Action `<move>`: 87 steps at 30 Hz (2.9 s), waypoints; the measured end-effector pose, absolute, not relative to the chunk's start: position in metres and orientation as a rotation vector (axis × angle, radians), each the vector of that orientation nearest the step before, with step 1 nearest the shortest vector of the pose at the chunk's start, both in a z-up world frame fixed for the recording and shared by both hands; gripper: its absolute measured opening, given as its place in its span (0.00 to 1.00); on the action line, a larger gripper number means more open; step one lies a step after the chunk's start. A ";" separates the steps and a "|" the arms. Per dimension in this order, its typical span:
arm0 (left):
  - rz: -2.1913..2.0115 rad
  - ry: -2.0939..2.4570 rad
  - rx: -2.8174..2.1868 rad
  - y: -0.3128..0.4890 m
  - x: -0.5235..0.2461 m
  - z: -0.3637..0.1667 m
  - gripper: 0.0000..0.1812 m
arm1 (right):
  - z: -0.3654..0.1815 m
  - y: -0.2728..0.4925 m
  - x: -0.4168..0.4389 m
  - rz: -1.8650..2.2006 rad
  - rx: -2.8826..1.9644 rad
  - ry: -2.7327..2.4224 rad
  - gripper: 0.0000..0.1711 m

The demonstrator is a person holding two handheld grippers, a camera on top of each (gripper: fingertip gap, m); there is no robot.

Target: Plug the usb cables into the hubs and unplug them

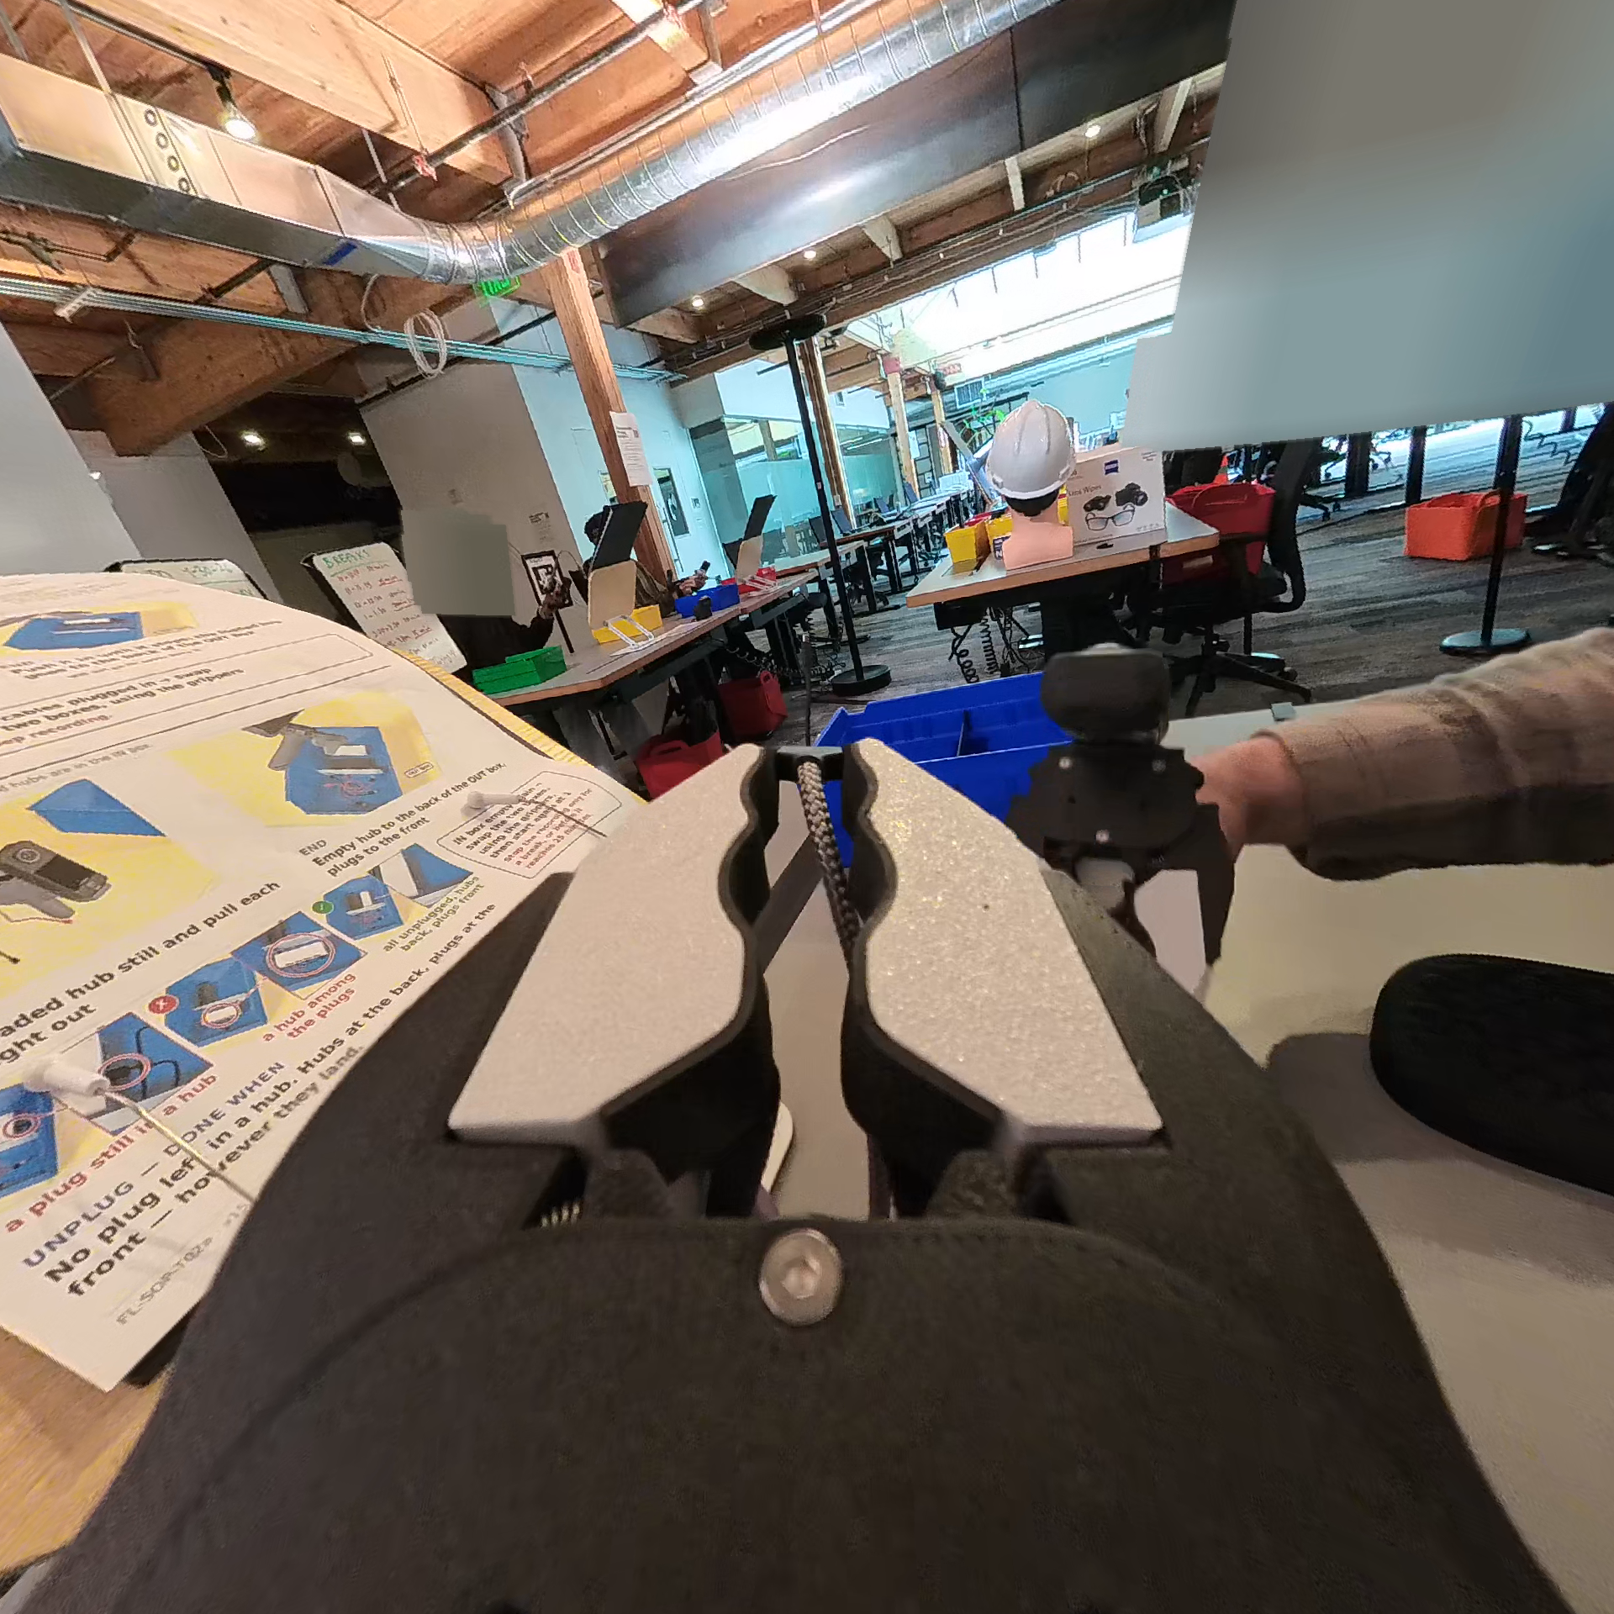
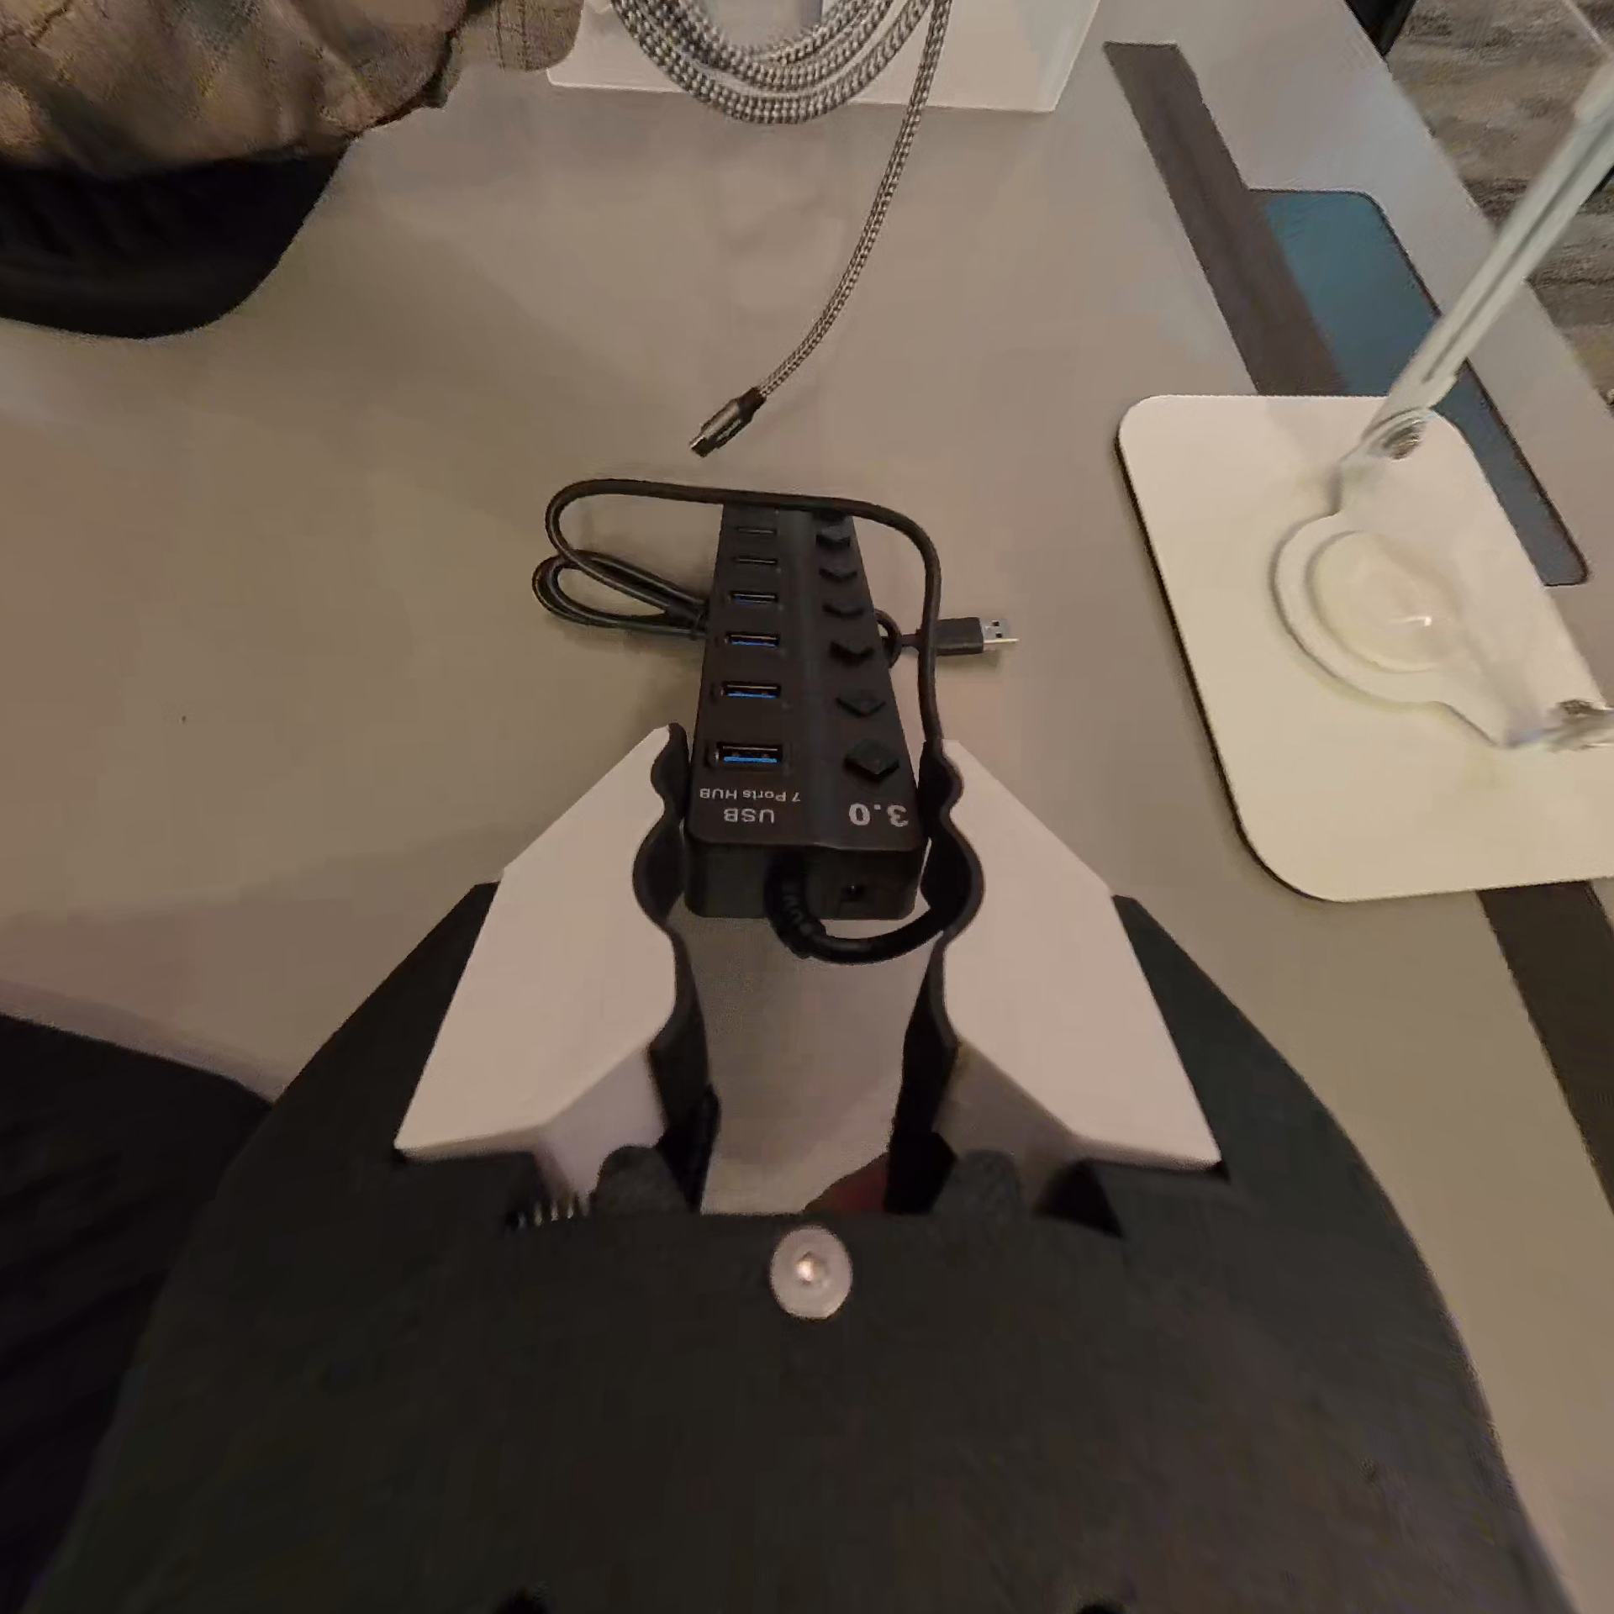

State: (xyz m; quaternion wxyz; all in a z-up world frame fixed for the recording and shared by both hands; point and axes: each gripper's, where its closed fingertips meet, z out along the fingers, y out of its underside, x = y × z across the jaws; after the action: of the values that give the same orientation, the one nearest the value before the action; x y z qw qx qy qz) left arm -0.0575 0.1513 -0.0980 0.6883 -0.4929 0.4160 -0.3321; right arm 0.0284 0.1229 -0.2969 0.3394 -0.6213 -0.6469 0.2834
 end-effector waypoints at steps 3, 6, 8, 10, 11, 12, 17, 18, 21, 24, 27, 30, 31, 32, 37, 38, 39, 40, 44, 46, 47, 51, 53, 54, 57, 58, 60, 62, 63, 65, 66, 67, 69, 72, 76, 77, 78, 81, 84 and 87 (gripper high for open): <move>-0.746 0.940 -1.103 0.150 -0.054 -0.099 0.07 | -0.288 0.122 0.038 0.691 -1.620 -1.710 0.30; -0.749 0.944 -1.105 0.150 -0.053 -0.100 0.07 | -0.286 0.120 0.045 0.658 -1.637 -1.746 0.30; -0.750 0.947 -1.106 0.150 -0.051 -0.101 0.07 | -0.285 0.119 0.050 0.626 -1.650 -1.776 0.30; -0.753 0.951 -1.106 0.149 -0.049 -0.102 0.07 | -0.282 0.117 0.053 0.613 -1.659 -1.800 0.30; -0.754 0.954 -1.107 0.149 -0.048 -0.103 0.07 | -0.280 0.117 0.055 0.604 -1.664 -1.812 0.30; -0.754 0.957 -1.108 0.149 -0.047 -0.103 0.07 | -0.279 0.118 0.056 0.594 -1.669 -1.816 0.30; -0.759 0.975 -1.112 0.147 -0.041 -0.107 0.07 | -0.291 0.114 0.061 0.631 -1.703 -1.804 0.30; -0.761 0.978 -1.111 0.147 -0.040 -0.108 0.07 | -0.297 0.113 0.062 0.639 -1.714 -1.792 0.30; -0.763 0.994 -1.117 0.146 -0.037 -0.111 0.07 | -0.312 0.110 0.064 0.681 -1.731 -1.748 0.30; -0.768 1.007 -1.130 0.147 -0.033 -0.117 0.07 | -0.330 0.106 0.068 0.673 -1.743 -1.744 0.30; -0.770 1.015 -1.137 0.147 -0.030 -0.121 0.07 | -0.341 0.101 0.070 0.693 -1.744 -1.738 0.30; -0.770 1.019 -1.141 0.148 -0.029 -0.123 0.08 | -0.352 0.099 0.072 0.691 -1.762 -1.742 0.30; -0.768 1.021 -1.143 0.148 -0.028 -0.123 0.07 | -0.355 0.098 0.072 0.693 -1.762 -1.742 0.30; -0.768 1.022 -1.145 0.148 -0.028 -0.124 0.07 | -0.359 0.098 0.073 0.691 -1.767 -1.747 0.30; -0.770 1.027 -1.149 0.148 -0.026 -0.126 0.07 | -0.368 0.096 0.072 0.705 -1.765 -1.754 0.30; -0.769 1.027 -1.149 0.149 -0.026 -0.126 0.07 | -0.368 0.096 0.071 0.708 -1.764 -1.752 0.30; -0.769 1.026 -1.149 0.148 -0.026 -0.126 0.07 | -0.368 0.096 0.070 0.703 -1.761 -1.755 0.30; -0.770 1.027 -1.149 0.148 -0.026 -0.126 0.07 | -0.368 0.096 0.068 0.700 -1.751 -1.760 0.31; -0.770 1.031 -1.148 0.148 -0.024 -0.126 0.07 | -0.369 0.096 0.056 0.719 -1.739 -1.781 0.39; -0.769 1.034 -1.147 0.147 -0.024 -0.126 0.07 | -0.369 0.099 0.052 0.729 -1.733 -1.777 0.39; -0.769 1.035 -1.146 0.147 -0.024 -0.126 0.07 | -0.369 0.101 0.051 0.732 -1.730 -1.773 0.38; -0.770 1.032 -1.144 0.147 -0.025 -0.125 0.07 | -0.368 0.104 0.051 0.762 -1.736 -1.753 0.31; -0.770 1.032 -1.145 0.147 -0.025 -0.126 0.07 | -0.367 0.104 0.052 0.774 -1.740 -1.746 0.31; -0.768 1.034 -1.146 0.147 -0.025 -0.126 0.07 | -0.367 0.105 0.054 0.782 -1.752 -1.734 0.31; -0.766 1.034 -1.145 0.147 -0.026 -0.125 0.07 | -0.360 0.107 0.061 0.740 -1.753 -1.751 0.30; -0.766 1.033 -1.146 0.147 -0.026 -0.125 0.07 | -0.356 0.108 0.064 0.705 -1.754 -1.769 0.30; -0.768 1.033 -1.147 0.148 -0.026 -0.126 0.07 | -0.346 0.111 0.072 0.632 -1.758 -1.824 0.30; -0.769 1.038 -1.152 0.147 -0.024 -0.128 0.07 | -0.334 0.118 0.082 0.523 -1.766 -1.881 0.30; -0.771 1.043 -1.153 0.147 -0.022 -0.129 0.07 | -0.327 0.120 0.088 0.477 -1.774 -1.917 0.30; -0.776 1.056 -1.155 0.145 -0.017 -0.131 0.07 | -0.313 0.127 0.099 0.360 -1.788 -1.991 0.30; -0.778 1.063 -1.156 0.144 -0.015 -0.132 0.07 | -0.306 0.130 0.104 0.303 -1.797 -2.033 0.30; -0.781 1.072 -1.157 0.142 -0.012 -0.133 0.07 | -0.298 0.132 0.110 0.249 -1.796 -2.078 0.30; -0.784 1.090 -1.157 0.139 -0.007 -0.136 0.07 | -0.284 0.136 0.119 0.143 -1.796 -2.151 0.30; -0.793 1.112 -1.157 0.135 0.000 -0.139 0.07 | -0.267 0.141 0.128 0.011 -1.787 -2.225 0.30; -0.805 1.160 -1.177 0.132 0.008 -0.150 0.07 | -0.258 0.140 0.137 -0.045 -1.809 -2.252 0.30; -0.804 1.176 -1.188 0.132 0.010 -0.154 0.07 | -0.256 0.138 0.139 -0.056 -1.811 -2.259 0.30; -0.796 1.185 -1.195 0.132 0.011 -0.157 0.07 | -0.253 0.137 0.142 -0.076 -1.810 -2.266 0.30; -0.807 1.209 -1.203 0.130 0.016 -0.162 0.07 | -0.243 0.133 0.157 -0.201 -1.839 -2.345 0.30; -0.799 1.229 -1.206 0.128 0.019 -0.166 0.08 | -0.234 0.131 0.181 -0.409 -1.897 -2.449 0.30; -0.801 1.242 -1.209 0.127 0.022 -0.168 0.08 | -0.229 0.128 0.197 -0.565 -1.922 -2.519 0.31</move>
State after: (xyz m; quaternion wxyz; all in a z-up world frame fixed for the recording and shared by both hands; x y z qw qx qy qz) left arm 0.0217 0.1266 -0.1681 0.5779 -0.5167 0.5309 -0.3423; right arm 0.1967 0.1283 -0.2291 -0.0384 -0.5968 -0.7820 -0.1754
